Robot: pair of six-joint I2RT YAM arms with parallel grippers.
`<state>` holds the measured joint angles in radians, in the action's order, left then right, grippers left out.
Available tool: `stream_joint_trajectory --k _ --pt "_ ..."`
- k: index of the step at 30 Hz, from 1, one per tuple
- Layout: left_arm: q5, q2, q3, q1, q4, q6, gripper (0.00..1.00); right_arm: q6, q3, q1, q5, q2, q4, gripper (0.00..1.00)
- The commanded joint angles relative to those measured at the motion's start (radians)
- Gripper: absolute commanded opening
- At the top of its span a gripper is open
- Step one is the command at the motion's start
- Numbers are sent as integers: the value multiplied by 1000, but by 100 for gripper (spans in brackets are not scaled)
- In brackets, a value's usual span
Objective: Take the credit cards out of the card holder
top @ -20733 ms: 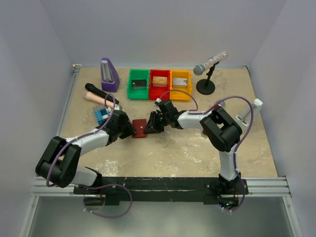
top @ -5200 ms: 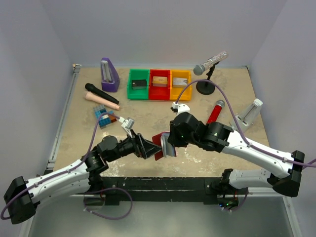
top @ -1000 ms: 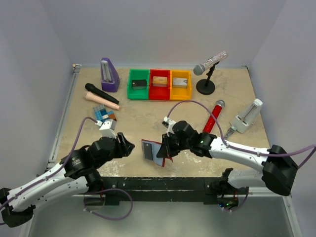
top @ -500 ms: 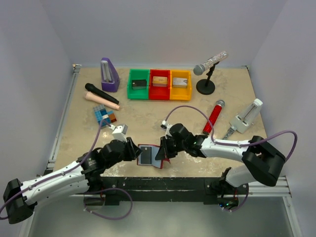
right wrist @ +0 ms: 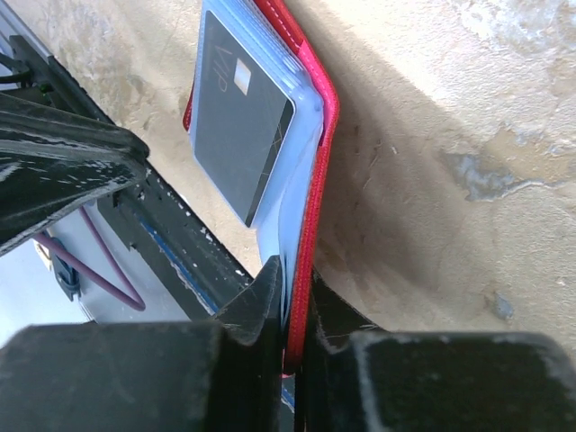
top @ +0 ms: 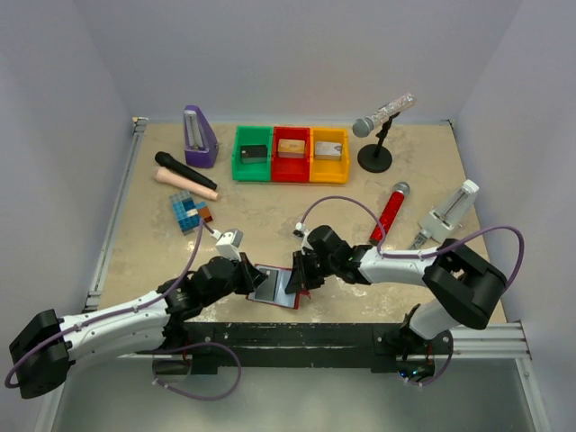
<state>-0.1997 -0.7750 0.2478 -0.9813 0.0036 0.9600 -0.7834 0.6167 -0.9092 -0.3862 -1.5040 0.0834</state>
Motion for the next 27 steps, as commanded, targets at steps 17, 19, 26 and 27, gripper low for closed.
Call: stream_joint_trajectory --k 17,19,26,27 --pt "19 -27 -48 6 98 25 0 139 84 6 101 24 -211 37" --pt "22 -30 -50 6 102 28 0 159 109 9 104 13 -229 27" --pt "31 -24 -53 6 99 31 0 213 184 23 113 -10 -309 37" --pt "29 -20 -53 6 95 31 0 216 186 24 121 -6 -321 41"
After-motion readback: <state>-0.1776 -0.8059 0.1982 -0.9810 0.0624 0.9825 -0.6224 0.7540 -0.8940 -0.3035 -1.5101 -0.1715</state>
